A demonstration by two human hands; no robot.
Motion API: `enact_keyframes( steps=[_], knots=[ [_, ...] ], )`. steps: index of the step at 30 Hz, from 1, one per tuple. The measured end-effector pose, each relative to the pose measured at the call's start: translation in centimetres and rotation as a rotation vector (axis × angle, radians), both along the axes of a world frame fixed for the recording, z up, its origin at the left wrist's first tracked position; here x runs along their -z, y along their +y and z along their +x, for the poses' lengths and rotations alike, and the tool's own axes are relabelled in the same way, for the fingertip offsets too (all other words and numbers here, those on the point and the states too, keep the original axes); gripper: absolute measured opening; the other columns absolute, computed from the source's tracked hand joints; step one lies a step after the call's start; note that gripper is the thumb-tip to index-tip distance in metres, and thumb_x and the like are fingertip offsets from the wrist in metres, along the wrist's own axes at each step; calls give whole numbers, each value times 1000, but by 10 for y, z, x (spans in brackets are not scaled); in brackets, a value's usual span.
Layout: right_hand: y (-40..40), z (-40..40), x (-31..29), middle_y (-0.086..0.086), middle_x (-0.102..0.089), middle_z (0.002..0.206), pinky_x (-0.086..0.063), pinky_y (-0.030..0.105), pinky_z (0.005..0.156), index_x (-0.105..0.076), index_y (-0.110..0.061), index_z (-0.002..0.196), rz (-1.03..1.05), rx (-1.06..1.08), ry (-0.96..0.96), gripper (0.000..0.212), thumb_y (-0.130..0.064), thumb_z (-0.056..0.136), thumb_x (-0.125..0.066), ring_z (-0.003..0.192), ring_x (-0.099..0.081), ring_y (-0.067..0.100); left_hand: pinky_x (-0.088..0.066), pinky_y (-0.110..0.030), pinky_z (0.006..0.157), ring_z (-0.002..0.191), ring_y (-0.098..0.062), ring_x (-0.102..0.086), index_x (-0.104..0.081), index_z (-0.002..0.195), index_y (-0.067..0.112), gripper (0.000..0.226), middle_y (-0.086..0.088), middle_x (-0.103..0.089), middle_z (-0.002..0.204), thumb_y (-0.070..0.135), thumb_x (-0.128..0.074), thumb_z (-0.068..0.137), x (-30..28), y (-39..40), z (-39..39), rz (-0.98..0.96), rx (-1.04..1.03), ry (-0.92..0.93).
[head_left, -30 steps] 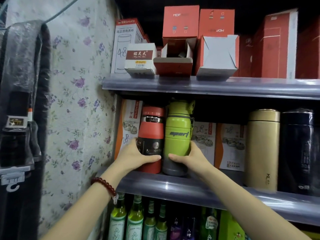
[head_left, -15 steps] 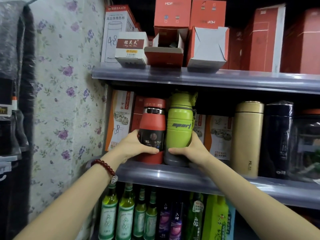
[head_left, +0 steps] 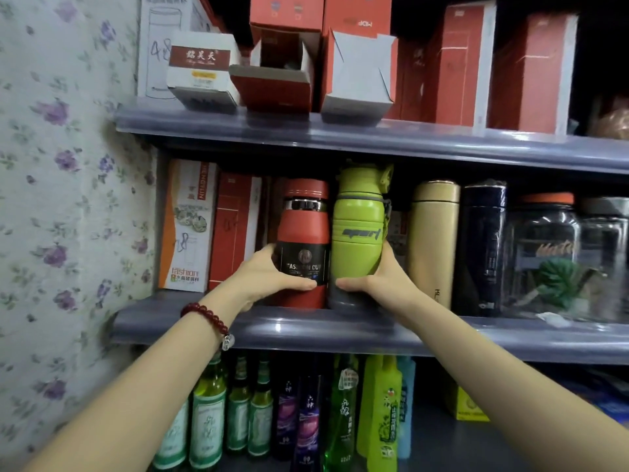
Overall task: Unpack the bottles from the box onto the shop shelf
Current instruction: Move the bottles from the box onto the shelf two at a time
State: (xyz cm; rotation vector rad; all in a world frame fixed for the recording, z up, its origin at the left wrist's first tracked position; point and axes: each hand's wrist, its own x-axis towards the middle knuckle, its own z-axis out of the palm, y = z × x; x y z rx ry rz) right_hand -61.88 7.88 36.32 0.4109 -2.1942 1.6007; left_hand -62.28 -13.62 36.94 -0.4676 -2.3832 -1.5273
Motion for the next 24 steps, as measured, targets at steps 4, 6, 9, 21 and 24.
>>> enact_keyframes(
  steps=[4, 6, 9, 21, 24],
  knots=[
    [6, 4, 0, -3, -64, 117, -51, 42, 98, -37, -23, 132, -3, -11, 17, 100, -20, 47, -89, 106, -63, 16, -42, -27, 95, 101, -5, -59, -51, 125, 26, 81, 12, -64, 109, 25, -91, 55, -1, -1, 4, -1, 52, -28],
    [9, 5, 0, -3, -64, 117, -51, 42, 98, -36, -23, 133, -6, -18, 14, 101, -20, 47, -89, 106, -63, 16, -42, -29, 98, 103, -7, -59, -50, 127, 26, 84, 11, -64, 111, 27, -91, 53, 0, 0, 4, -1, 59, -33],
    [12, 5, 1, -5, -64, 117, -50, 42, 99, -35, -25, 135, -2, -15, 3, 103, -24, 48, -89, 107, -63, 15, -42, -38, 106, 110, -13, -60, -50, 129, 28, 97, 8, -64, 118, 38, -92, 42, 3, 0, 3, -4, 35, -35],
    [12, 12, 1, -7, -61, 124, -46, 40, 104, -26, -34, 140, 108, 91, -18, 110, -41, 50, -89, 113, -59, 18, -43, -33, 103, 107, -8, -60, -50, 128, 26, 83, 10, -64, 115, 28, -90, 55, 2, 2, 7, -49, 46, 2],
    [11, 22, -2, 1, -58, 129, -45, 35, 101, -30, -23, 140, 185, 161, -26, 97, -38, 62, -87, 116, -56, 22, -44, -34, 104, 107, -7, -61, -50, 127, 25, 78, 9, -65, 116, 28, -88, 59, 3, 4, 13, -64, 39, 12]
  ],
)
